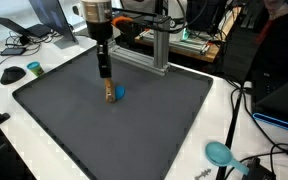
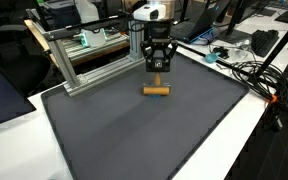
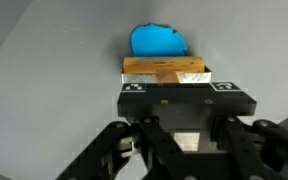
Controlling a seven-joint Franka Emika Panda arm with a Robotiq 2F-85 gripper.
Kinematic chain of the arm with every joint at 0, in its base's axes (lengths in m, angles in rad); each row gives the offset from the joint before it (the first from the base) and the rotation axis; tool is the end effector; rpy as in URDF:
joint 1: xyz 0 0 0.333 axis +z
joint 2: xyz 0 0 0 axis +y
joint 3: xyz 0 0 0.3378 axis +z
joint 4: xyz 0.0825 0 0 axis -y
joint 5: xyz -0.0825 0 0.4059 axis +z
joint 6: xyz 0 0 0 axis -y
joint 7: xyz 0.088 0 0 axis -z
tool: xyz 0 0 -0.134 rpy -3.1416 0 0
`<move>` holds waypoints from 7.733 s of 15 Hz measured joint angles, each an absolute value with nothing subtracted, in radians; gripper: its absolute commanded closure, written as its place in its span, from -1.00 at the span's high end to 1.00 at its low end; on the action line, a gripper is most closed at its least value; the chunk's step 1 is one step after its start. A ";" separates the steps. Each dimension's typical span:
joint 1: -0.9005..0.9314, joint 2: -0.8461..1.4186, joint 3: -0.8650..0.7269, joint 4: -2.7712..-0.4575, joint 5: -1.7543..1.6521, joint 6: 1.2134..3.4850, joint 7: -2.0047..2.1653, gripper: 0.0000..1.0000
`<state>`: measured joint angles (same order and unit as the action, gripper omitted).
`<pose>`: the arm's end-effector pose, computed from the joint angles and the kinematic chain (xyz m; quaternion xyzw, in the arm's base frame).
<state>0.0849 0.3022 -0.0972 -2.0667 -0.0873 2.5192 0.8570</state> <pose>0.6288 -0.0071 0.2795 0.9185 -0.3860 0.0860 0.0077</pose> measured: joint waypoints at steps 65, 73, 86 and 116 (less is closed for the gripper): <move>0.031 0.251 -0.015 -2.085 -0.128 2.435 -0.190 -0.57; 0.030 0.283 -0.010 -2.069 -0.128 2.474 -0.206 -0.57; -0.046 0.321 0.037 -2.009 -0.018 2.420 -0.423 -0.57; -0.032 0.333 0.052 -1.985 -0.093 2.370 -0.457 -0.57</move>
<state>-0.0319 0.3325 0.0524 -1.9849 -0.0934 2.3696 -0.4572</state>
